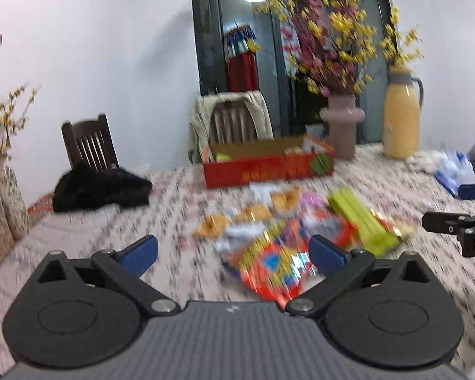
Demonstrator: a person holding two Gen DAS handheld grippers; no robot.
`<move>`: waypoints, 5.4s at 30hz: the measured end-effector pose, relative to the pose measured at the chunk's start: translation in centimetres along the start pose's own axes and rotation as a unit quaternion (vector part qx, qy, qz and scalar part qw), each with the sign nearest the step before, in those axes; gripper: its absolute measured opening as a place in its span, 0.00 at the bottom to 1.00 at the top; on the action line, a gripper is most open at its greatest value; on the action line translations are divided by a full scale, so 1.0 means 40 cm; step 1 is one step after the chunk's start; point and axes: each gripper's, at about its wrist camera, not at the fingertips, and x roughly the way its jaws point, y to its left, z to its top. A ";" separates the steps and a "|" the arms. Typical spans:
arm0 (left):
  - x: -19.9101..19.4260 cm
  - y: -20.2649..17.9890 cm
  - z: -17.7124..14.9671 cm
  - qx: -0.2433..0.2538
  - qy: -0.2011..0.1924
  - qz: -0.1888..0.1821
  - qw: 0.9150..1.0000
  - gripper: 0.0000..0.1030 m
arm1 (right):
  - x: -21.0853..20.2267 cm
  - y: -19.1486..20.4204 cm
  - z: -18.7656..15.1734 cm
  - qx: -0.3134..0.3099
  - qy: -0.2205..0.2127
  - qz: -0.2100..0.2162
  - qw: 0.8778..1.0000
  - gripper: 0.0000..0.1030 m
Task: Organize snacks
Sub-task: 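Move both tools back over the scattered snacks, then grasp a cookie packet with the left tool while the right tool grasps an oat-crisp packet, then carry both packets into the red box and open both tools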
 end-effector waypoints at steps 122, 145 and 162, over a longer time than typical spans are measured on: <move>0.356 0.135 0.288 -0.072 0.026 -0.067 0.995 0.41 | 0.262 -0.138 0.169 0.004 0.069 0.033 0.997 0.39; 1.390 0.076 0.580 -0.054 0.199 -0.062 0.977 0.41 | 1.340 -0.211 0.560 0.012 0.219 0.009 0.976 0.39; 1.331 0.121 0.584 -0.070 0.182 -0.051 0.980 0.55 | 1.356 -0.230 0.551 0.028 0.202 -0.006 0.979 0.67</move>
